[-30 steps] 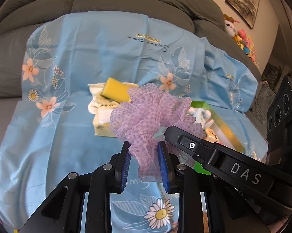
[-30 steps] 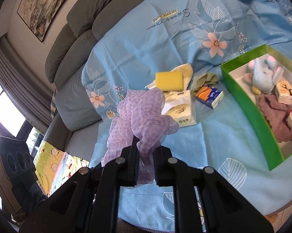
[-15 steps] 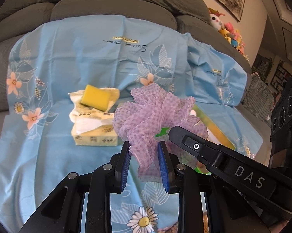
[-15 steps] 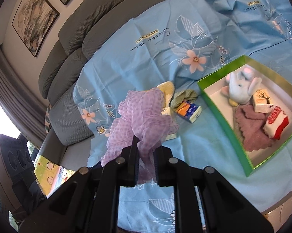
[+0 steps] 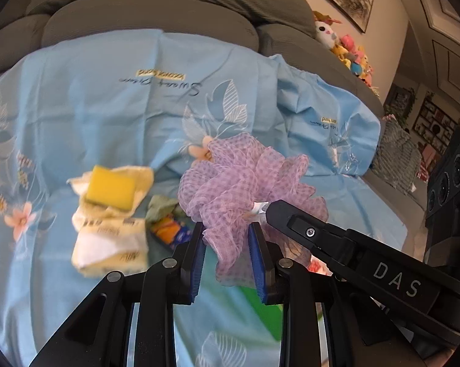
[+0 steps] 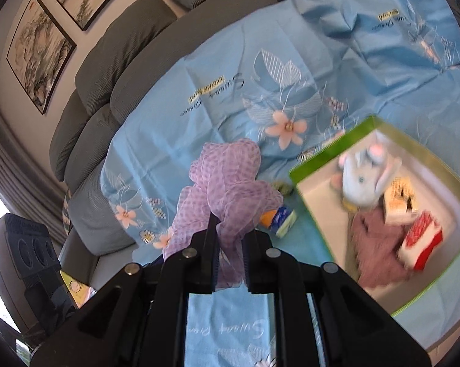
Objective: Organize soft objects
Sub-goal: 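Carry the puff over the green box and open the right gripper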
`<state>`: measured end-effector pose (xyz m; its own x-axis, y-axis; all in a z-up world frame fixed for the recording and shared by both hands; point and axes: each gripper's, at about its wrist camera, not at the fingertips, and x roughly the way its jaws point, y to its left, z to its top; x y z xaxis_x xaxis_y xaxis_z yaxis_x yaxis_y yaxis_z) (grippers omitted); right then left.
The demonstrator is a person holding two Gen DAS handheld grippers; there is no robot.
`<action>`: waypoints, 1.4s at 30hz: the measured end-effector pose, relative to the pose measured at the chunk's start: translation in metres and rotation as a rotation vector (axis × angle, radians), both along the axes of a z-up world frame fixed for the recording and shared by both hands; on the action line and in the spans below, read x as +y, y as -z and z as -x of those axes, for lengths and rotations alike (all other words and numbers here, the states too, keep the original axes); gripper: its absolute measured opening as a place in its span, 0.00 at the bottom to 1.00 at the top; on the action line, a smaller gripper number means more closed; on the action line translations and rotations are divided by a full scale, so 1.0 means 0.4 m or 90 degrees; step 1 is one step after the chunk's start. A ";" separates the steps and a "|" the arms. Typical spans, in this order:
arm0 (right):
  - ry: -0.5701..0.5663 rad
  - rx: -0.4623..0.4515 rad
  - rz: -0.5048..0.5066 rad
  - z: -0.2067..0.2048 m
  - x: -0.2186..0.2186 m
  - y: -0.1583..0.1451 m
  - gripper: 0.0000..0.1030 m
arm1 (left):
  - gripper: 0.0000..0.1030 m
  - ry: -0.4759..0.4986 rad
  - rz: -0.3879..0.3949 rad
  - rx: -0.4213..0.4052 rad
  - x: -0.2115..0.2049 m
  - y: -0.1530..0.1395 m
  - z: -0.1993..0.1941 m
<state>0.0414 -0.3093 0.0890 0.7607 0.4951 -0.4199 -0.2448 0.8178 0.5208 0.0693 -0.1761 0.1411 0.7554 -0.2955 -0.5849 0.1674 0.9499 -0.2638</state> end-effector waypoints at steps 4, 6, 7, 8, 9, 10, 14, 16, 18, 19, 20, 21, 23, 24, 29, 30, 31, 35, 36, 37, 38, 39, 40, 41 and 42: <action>0.025 -0.004 0.010 -0.046 -0.039 -0.008 0.14 | 0.28 0.022 0.009 0.014 -0.035 0.024 -0.054; 0.037 0.000 0.014 -0.064 -0.060 0.002 0.14 | 0.28 0.039 0.013 0.025 -0.056 0.043 -0.076; 0.042 0.004 0.013 -0.071 -0.073 0.011 0.14 | 0.28 0.047 0.017 0.032 -0.071 0.057 -0.087; 0.049 0.011 0.010 -0.079 -0.086 0.022 0.14 | 0.28 0.054 0.019 0.038 -0.081 0.067 -0.099; 0.057 0.018 0.005 -0.086 -0.103 0.036 0.14 | 0.28 0.060 0.022 0.045 -0.092 0.079 -0.109; 0.065 0.024 0.003 -0.091 -0.115 0.045 0.14 | 0.28 0.068 0.026 0.055 -0.104 0.095 -0.120; 0.098 0.046 0.005 -0.114 -0.158 0.084 0.14 | 0.28 0.090 0.021 0.081 -0.149 0.136 -0.149; 0.109 0.063 -0.008 -0.129 -0.181 0.107 0.14 | 0.28 0.100 0.015 0.090 -0.171 0.156 -0.158; 0.117 0.081 -0.021 -0.139 -0.203 0.130 0.14 | 0.28 0.107 0.018 0.103 -0.187 0.173 -0.166; 0.125 0.089 -0.025 -0.143 -0.212 0.142 0.14 | 0.28 0.114 0.022 0.111 -0.196 0.184 -0.171; 0.133 0.094 -0.024 -0.144 -0.220 0.149 0.14 | 0.28 0.120 0.025 0.117 -0.204 0.193 -0.174; 0.142 0.099 -0.021 -0.146 -0.226 0.155 0.14 | 0.28 0.126 0.029 0.122 -0.212 0.203 -0.176; 0.160 0.110 -0.013 -0.149 -0.237 0.166 0.14 | 0.28 0.133 0.030 0.130 -0.225 0.215 -0.180; 0.166 0.116 -0.012 -0.151 -0.243 0.172 0.14 | 0.28 0.136 0.030 0.135 -0.233 0.221 -0.183; 0.192 0.141 -0.012 -0.158 -0.274 0.200 0.14 | 0.28 0.148 0.029 0.147 -0.257 0.242 -0.191; 0.198 0.144 -0.012 -0.158 -0.280 0.203 0.14 | 0.28 0.150 0.030 0.151 -0.261 0.247 -0.192; 0.202 0.146 -0.011 -0.159 -0.283 0.206 0.14 | 0.28 0.152 0.030 0.154 -0.267 0.252 -0.196; 0.216 0.163 -0.014 -0.166 -0.300 0.221 0.14 | 0.28 0.161 0.028 0.163 -0.284 0.268 -0.202; 0.220 0.169 -0.016 -0.168 -0.306 0.227 0.14 | 0.28 0.163 0.027 0.165 -0.288 0.271 -0.203; 0.225 0.173 -0.016 -0.169 -0.311 0.230 0.14 | 0.28 0.164 0.020 0.162 -0.293 0.273 -0.203; 0.231 0.177 -0.014 -0.170 -0.316 0.234 0.14 | 0.28 0.165 0.014 0.159 -0.298 0.273 -0.202; 0.235 0.179 -0.012 -0.171 -0.319 0.236 0.14 | 0.28 0.168 0.010 0.157 -0.303 0.274 -0.201; 0.240 0.184 -0.012 -0.173 -0.325 0.240 0.14 | 0.28 0.171 0.010 0.159 -0.307 0.278 -0.202; 0.242 0.187 -0.014 -0.175 -0.328 0.243 0.14 | 0.28 0.173 0.012 0.162 -0.309 0.279 -0.204; 0.243 0.190 -0.017 -0.175 -0.332 0.245 0.14 | 0.28 0.175 0.013 0.163 -0.311 0.282 -0.205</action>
